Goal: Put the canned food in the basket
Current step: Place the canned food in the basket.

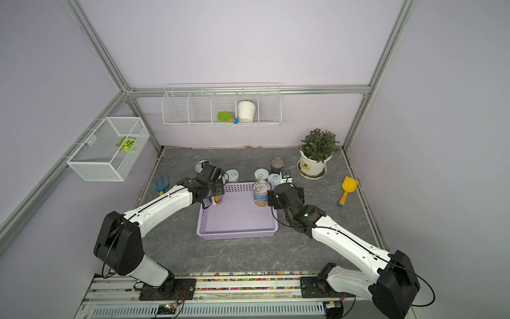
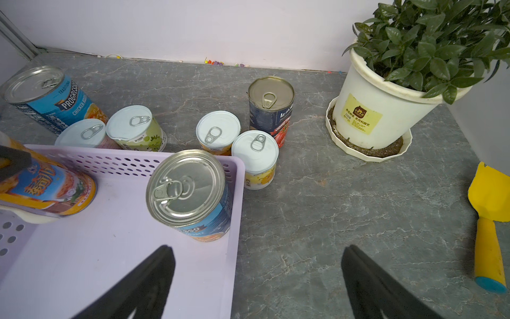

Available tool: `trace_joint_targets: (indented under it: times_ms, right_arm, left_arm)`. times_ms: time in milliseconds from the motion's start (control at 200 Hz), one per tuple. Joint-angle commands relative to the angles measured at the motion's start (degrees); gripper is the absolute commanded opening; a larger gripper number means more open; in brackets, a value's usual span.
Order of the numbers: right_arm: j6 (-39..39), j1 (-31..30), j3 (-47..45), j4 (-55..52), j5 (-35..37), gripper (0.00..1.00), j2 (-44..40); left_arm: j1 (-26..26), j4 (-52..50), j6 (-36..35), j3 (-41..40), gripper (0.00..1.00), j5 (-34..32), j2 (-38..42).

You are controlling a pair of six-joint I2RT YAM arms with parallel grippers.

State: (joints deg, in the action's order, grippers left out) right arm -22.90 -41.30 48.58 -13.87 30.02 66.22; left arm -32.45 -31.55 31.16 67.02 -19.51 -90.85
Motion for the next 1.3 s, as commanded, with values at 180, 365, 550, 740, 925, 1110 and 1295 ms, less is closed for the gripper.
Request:
trace_joint_targets:
  times_ms: [180, 365, 550, 740, 925, 1110, 1295]
  right_arm:
    - [-0.64, -0.19, -0.85, 1.22, 0.92, 0.98, 0.58]
    - [-0.67, -0.12, -0.85, 1.39, 0.72, 0.98, 0.78]
    - [-0.87, -0.17, -0.51, 1.48, 0.55, 0.98, 1.32]
    - [-1.42, -0.1, 0.44, 1.13, 0.52, 0.98, 2.44]
    - [-1.29, -0.11, 1.51, 0.61, 1.16, 0.98, 2.36]
    - [-1.08, -0.1, 2.67, 0.15, 2.91, 0.99, 2.28]
    - [-0.57, 0.9, 3.57, 1.14, 5.28, 0.98, 2.33]
  left_arm:
    - [0.89, 3.38, 0.22, 0.56, 0.36, -4.15, 0.42]
    - [0.89, 2.46, 0.57, 0.83, 0.53, -4.85, 0.19]
    - [0.89, 1.81, 0.66, 0.74, 0.81, -4.05, 2.12]
    - [0.85, 0.96, 0.83, -0.43, 0.94, -3.62, 5.91]
    - [0.89, 0.74, 1.25, -3.01, 1.0, -3.17, 12.2]
    - [0.89, 1.43, 0.78, -7.91, 1.0, -4.99, 21.4]
    - [1.48, 3.09, 1.35, -16.36, 1.0, -10.77, 31.88]
